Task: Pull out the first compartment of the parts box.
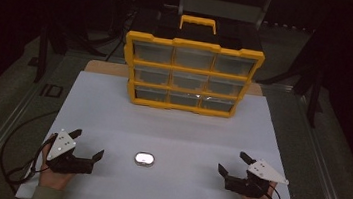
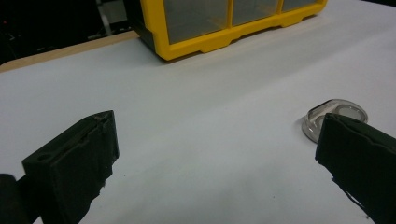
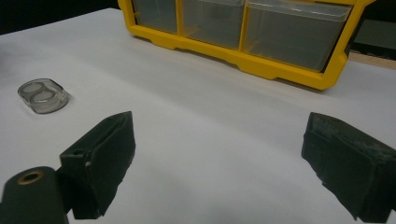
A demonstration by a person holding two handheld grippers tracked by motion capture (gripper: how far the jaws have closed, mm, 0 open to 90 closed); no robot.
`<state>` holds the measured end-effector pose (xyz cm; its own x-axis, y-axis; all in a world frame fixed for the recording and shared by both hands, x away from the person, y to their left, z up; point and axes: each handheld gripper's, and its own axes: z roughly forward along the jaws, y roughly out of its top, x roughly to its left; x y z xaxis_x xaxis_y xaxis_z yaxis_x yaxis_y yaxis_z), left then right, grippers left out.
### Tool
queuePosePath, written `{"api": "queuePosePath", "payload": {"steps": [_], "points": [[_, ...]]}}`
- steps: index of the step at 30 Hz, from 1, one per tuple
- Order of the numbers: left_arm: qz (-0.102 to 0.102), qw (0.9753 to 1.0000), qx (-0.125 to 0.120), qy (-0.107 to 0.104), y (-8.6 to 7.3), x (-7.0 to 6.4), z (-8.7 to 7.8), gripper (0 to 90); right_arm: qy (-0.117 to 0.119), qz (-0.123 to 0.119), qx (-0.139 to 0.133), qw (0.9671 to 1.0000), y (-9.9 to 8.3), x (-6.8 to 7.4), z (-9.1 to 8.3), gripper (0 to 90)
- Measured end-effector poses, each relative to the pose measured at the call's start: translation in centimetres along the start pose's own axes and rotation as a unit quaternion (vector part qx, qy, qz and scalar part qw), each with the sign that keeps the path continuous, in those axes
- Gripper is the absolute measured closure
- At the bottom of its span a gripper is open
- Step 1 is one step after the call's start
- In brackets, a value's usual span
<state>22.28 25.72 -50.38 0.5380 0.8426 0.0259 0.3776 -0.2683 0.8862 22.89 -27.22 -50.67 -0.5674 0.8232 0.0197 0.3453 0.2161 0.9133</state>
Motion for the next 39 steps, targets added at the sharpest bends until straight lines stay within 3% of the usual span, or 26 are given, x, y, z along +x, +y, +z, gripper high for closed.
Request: {"api": "queuePosePath", "payload": {"steps": [9,15,18,23,31,39], "points": [[0.003,1.0,0.0,0.005,0.0,0.0,0.0,0.3,-0.005,0.004,0.003,1.0,0.0,0.0,0.1,8.3],[0.004,0.9998,-0.005,0.018,0.2,0.0,-0.3,0.3,-0.01,0.002,0.001,1.0,0.0,0.1,0.2,8.3],[0.014,0.9994,-0.006,0.031,1.0,-0.3,-0.3,0.3,-0.011,0.006,0.001,0.9999,-0.1,0.1,0.4,8.3],[0.014,0.9994,-0.014,0.027,2.1,-0.6,-0.4,0.3,-0.012,0.008,-0.001,0.9999,-0.1,0.0,0.3,8.3],[0.006,0.9998,-0.012,0.013,3.2,0.2,0.0,0.3,-0.013,0.011,-0.005,0.9998,-0.1,-0.1,0.3,8.3],[0.026,0.9997,-0.002,0.002,4.7,0.1,0.8,0.3,-0.014,0.012,-0.004,0.9998,-0.2,-0.2,0.3,8.3]]}}
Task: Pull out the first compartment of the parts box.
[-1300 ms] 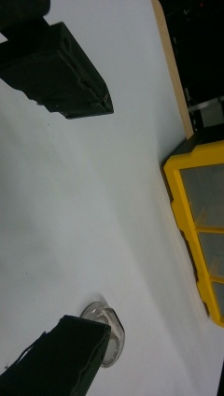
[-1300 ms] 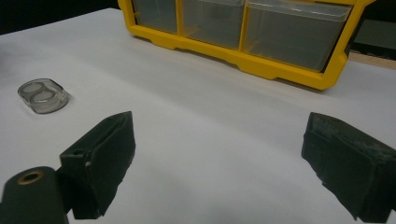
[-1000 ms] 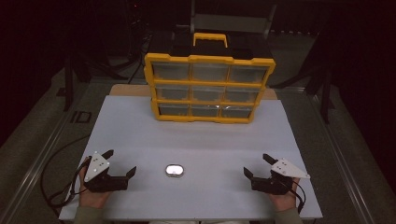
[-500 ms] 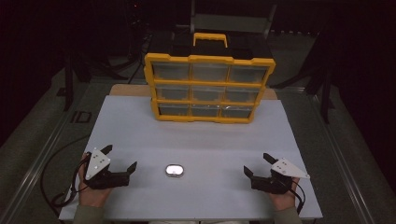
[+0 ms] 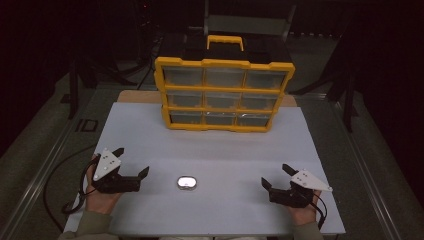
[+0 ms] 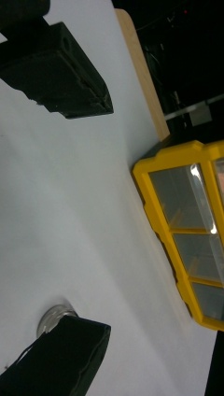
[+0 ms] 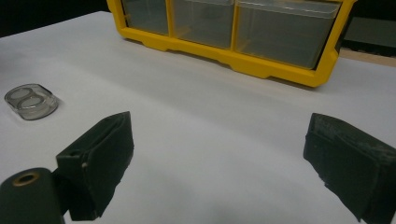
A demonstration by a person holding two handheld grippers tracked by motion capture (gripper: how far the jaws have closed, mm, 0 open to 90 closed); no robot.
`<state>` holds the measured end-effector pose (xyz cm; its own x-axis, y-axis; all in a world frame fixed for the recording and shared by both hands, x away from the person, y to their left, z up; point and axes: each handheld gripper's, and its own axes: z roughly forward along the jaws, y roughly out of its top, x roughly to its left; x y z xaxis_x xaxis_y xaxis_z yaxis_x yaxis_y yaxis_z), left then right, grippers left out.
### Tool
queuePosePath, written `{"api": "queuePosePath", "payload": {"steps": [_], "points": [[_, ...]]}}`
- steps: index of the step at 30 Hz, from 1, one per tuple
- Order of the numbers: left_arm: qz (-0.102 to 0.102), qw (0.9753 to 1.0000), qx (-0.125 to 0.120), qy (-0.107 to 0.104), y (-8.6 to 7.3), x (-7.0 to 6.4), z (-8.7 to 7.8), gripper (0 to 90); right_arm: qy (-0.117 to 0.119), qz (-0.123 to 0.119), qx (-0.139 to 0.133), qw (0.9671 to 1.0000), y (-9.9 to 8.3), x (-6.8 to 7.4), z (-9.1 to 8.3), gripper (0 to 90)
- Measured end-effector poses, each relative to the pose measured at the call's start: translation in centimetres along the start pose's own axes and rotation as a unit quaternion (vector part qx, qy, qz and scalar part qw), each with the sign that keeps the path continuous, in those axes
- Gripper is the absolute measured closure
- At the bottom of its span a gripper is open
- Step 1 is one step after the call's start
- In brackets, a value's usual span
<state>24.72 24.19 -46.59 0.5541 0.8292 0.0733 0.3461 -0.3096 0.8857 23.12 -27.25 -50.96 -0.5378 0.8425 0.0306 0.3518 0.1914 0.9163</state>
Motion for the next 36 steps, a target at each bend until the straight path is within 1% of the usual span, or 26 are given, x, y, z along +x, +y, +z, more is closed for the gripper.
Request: {"api": "queuePosePath", "payload": {"steps": [1,2,3,4,7,9,11,16,17,20,24,25,26,27,28,29,30,31,34,35,36], "points": [[0.006,1.0,0.002,-0.004,0.4,-0.1,0.3,0.3,0.0,-0.001,0.0,1.0,0.0,0.0,0.0,8.3],[0.006,1.0,0.002,-0.004,0.4,-0.1,0.3,0.3,0.0,-0.001,0.0,1.0,0.0,0.0,0.0,8.3],[0.014,0.9999,0.004,-0.007,0.9,-0.2,0.6,0.3,0.001,-0.003,0.0,1.0,0.0,0.0,0.0,8.3],[0.014,0.9999,0.004,-0.007,0.9,-0.2,0.6,0.3,0.001,-0.003,0.0,1.0,0.0,0.0,0.0,8.3],[0.026,0.9996,0.004,-0.012,1.7,-0.3,1.1,0.3,0.001,-0.001,0.0,1.0,0.0,0.0,0.0,8.3],[0.028,0.9995,0.004,-0.012,1.9,-0.3,1.2,0.3,0.002,-0.002,0.001,1.0,0.0,0.0,0.0,8.3],[0.035,0.9993,0.005,-0.014,2.4,-0.3,1.5,0.3,0.002,-0.001,0.001,1.0,0.0,0.0,0.1,8.3],[0.041,0.999,0.006,-0.017,3.1,-0.2,1.8,0.3,0.001,0.0,0.002,1.0,0.0,0.1,0.1,8.3],[0.047,0.9987,0.009,-0.02,3.5,-0.2,2.0,0.3,0.001,0.0,0.002,1.0,-0.1,0.1,0.1,8.3],[0.052,0.9983,0.01,-0.023,4.0,-0.2,2.2,0.3,0.001,-0.001,0.002,1.0,-0.1,0.1,0.2,8.3],[0.065,0.9974,0.013,-0.029,4.9,-0.3,2.6,0.3,0.0,-0.001,0.002,1.0,-0.1,0.1,0.2,8.3],[0.072,0.9967,0.018,-0.031,5.3,-0.3,2.9,0.3,0.001,-0.001,0.003,1.0,-0.1,0.1,0.2,8.3],[0.072,0.9967,0.018,-0.031,5.3,-0.3,2.9,0.3,0.001,-0.001,0.003,1.0,-0.1,0.1,0.2,8.3],[0.079,0.9961,0.019,-0.034,5.7,-0.4,3.1,0.3,0.001,-0.001,0.002,1.0,-0.1,0.1,0.2,8.3],[0.079,0.9961,0.019,-0.034,5.7,-0.4,3.1,0.3,0.001,-0.001,0.002,1.0,-0.1,0.1,0.2,8.3],[0.085,0.9955,0.022,-0.036,6.1,-0.5,3.3,0.3,0.001,-0.001,0.003,1.0,-0.1,0.1,0.2,8.3],[0.085,0.9955,0.022,-0.036,6.1,-0.5,3.3,0.3,0.001,-0.001,0.003,1.0,-0.1,0.1,0.2,8.3],[0.091,0.9949,0.023,-0.038,6.4,-0.4,3.5,0.3,0.0,-0.002,0.002,1.0,-0.1,0.1,0.2,8.3],[0.095,0.9944,0.026,-0.038,6.7,-0.4,3.7,0.3,0.0,-0.001,0.002,1.0,-0.1,0.1,0.2,8.3],[0.101,0.9937,0.029,-0.04,7.1,-0.3,3.9,0.3,-0.001,-0.001,0.002,1.0,-0.1,0.1,0.2,8.3],[0.101,0.9937,0.029,-0.04,7.1,-0.3,3.9,0.3,-0.001,-0.001,0.002,1.0,-0.1,0.1,0.2,8.3]]}}
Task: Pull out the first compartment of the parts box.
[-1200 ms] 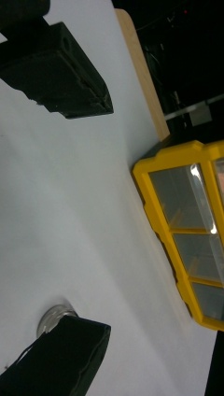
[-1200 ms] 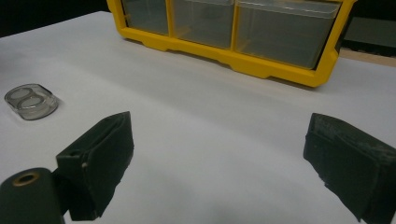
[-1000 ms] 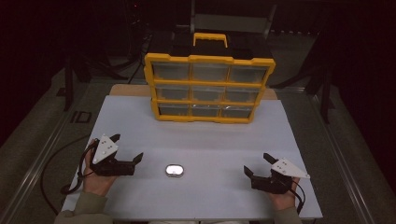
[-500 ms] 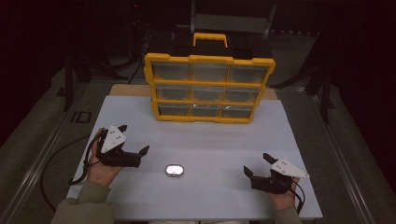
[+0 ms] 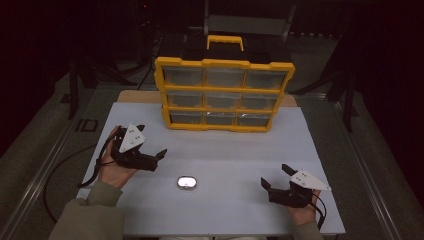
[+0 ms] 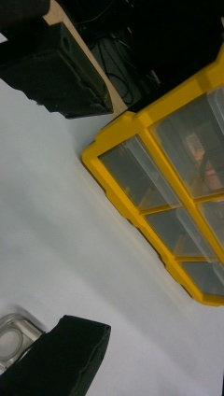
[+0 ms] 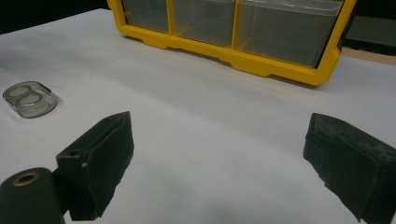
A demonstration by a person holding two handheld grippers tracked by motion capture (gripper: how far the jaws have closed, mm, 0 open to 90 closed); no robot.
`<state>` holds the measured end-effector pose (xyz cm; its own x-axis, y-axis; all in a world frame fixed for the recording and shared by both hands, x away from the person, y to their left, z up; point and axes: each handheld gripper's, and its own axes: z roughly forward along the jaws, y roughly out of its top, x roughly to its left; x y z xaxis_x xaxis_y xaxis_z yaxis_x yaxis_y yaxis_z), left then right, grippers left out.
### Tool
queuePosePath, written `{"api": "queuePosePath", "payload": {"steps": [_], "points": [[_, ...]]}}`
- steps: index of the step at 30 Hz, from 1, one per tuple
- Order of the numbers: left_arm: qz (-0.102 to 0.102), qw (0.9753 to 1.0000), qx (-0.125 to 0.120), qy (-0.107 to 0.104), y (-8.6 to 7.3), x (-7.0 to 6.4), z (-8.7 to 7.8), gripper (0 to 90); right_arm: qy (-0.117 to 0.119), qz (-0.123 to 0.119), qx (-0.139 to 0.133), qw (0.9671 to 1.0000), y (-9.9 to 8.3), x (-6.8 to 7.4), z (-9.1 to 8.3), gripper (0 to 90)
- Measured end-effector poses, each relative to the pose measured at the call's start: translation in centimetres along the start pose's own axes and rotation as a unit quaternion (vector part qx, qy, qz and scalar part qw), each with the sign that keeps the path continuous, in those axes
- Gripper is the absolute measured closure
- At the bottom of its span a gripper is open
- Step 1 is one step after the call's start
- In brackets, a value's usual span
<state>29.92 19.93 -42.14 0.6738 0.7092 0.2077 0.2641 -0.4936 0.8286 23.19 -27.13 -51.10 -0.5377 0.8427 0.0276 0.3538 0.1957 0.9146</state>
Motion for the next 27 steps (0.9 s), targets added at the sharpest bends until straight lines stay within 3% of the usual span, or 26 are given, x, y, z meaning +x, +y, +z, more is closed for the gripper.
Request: {"api": "queuePosePath", "payload": {"steps": [3,15,27], "points": [[0.019,0.9997,0.012,-0.002,0.7,0.2,0.3,0.3,0.0,0.0,0.0,1.0,0.0,0.0,0.0,8.3],[0.044,0.9987,0.026,-0.008,2.2,0.7,1.2,0.3,0.0,-0.001,-0.001,1.0,0.0,0.1,0.0,8.3],[0.051,0.9982,0.033,-0.002,3.2,1.4,2.3,0.3,0.0,-0.003,0.001,1.0,0.0,0.1,0.1,8.3]]}}
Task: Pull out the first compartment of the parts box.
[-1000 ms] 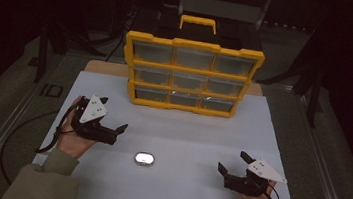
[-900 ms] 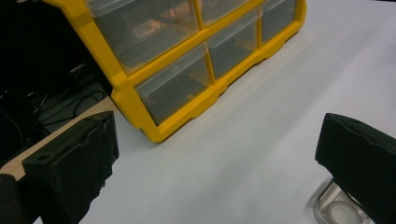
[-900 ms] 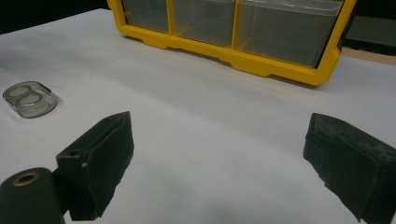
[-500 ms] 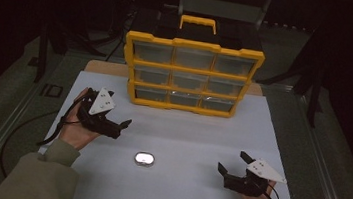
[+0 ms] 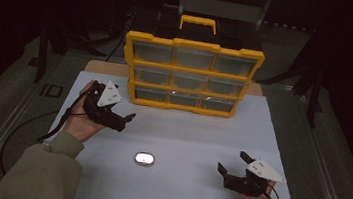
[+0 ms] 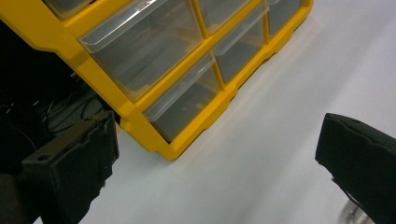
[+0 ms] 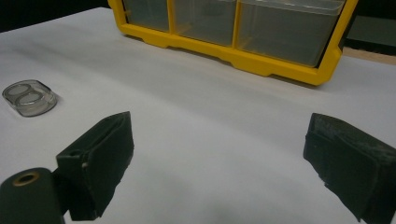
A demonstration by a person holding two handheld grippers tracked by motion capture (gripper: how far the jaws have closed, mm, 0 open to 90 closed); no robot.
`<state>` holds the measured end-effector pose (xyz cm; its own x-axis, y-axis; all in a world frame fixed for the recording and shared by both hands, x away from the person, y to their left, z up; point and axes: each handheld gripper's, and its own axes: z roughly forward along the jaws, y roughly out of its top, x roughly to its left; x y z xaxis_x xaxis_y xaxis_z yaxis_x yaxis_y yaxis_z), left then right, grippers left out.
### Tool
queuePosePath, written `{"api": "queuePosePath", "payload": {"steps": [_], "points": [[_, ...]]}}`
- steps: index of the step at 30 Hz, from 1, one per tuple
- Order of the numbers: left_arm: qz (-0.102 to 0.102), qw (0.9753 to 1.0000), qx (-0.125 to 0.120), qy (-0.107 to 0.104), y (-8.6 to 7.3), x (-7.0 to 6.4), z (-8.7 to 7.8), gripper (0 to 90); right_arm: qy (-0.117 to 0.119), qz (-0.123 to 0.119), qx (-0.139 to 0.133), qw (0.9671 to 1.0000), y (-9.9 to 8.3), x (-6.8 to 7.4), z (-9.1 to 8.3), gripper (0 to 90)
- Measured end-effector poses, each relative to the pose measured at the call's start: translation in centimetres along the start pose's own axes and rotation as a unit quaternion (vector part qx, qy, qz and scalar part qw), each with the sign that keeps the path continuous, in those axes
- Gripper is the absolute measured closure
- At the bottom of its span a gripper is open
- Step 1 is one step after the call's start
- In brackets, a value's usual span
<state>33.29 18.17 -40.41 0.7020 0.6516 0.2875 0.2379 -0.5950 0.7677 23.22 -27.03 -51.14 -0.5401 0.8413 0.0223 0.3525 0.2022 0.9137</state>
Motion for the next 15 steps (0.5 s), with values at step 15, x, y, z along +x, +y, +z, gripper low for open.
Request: {"api": "queuePosePath", "payload": {"steps": [15], "points": [[0.03,0.9994,0.013,0.013,1.4,0.6,0.7,0.3,0.003,-0.003,0.002,1.0,0.0,0.1,0.1,8.3]]}}
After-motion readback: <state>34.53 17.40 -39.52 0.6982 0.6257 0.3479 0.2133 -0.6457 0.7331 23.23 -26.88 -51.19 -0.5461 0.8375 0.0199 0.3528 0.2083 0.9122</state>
